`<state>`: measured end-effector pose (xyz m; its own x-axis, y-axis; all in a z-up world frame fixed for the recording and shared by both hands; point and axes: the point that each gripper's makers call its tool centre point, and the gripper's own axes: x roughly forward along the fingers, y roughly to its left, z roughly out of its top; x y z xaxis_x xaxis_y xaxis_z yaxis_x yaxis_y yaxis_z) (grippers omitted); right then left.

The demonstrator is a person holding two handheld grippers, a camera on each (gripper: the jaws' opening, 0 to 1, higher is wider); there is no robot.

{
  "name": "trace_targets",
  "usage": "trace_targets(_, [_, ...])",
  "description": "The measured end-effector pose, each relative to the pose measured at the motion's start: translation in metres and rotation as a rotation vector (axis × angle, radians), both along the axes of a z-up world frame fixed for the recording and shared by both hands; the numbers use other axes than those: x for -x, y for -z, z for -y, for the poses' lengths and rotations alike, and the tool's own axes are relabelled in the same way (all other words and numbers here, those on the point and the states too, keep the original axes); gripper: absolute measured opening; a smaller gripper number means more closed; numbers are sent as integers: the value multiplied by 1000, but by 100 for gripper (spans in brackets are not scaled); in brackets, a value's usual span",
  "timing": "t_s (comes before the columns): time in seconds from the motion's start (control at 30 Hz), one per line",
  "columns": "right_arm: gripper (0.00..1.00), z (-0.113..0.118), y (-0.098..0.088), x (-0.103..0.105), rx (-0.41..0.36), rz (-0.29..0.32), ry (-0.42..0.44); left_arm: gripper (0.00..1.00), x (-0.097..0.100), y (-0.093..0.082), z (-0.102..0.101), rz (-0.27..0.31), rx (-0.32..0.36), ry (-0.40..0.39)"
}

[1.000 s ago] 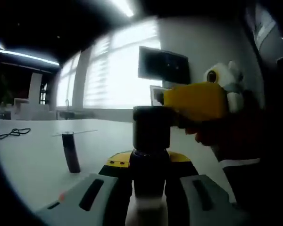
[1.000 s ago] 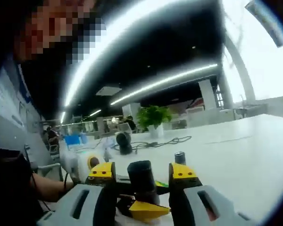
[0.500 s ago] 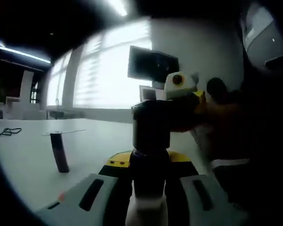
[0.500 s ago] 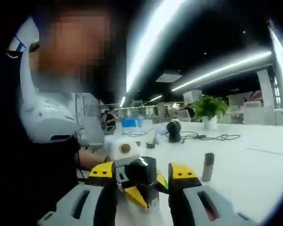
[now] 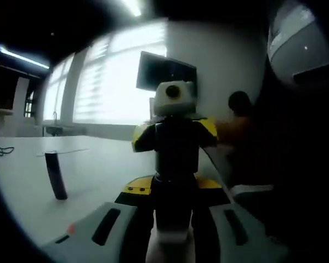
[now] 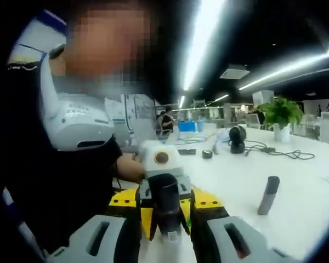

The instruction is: Pick up cosmetic bottle twist off cap place on table pick up cap screw tight cap place on table

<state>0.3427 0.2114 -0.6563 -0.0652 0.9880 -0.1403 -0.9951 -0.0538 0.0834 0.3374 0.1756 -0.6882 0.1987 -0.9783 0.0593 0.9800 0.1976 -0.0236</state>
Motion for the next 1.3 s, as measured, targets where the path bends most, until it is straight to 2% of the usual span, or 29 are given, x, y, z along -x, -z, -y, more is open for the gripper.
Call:
trace_targets(0.07, [25,-2,2,4,-5,-12,-40,16,-2,0,0,-1,1,2])
trace_targets(0.2, [19,-4,7,-5,-11,-8,-51,16,-1,0,0,-1,1,2])
trace_targets(0.3, [15,-5,6,-3,-31,-25,-81,16,-3,1,0,-4,1,2])
trace_targets(0.5, [15,-7,5,-3,-39,-18,-70,16,-5,1,0,3,1,-8])
trace_targets(1.03, [14,-14,5,-17,-26,84,256,16,-29,0,-6,14,-2,-113])
trace_targets(1.3, [14,-15,5,-22,-38,93,346,16,-39,0,-8,22,-7,-160])
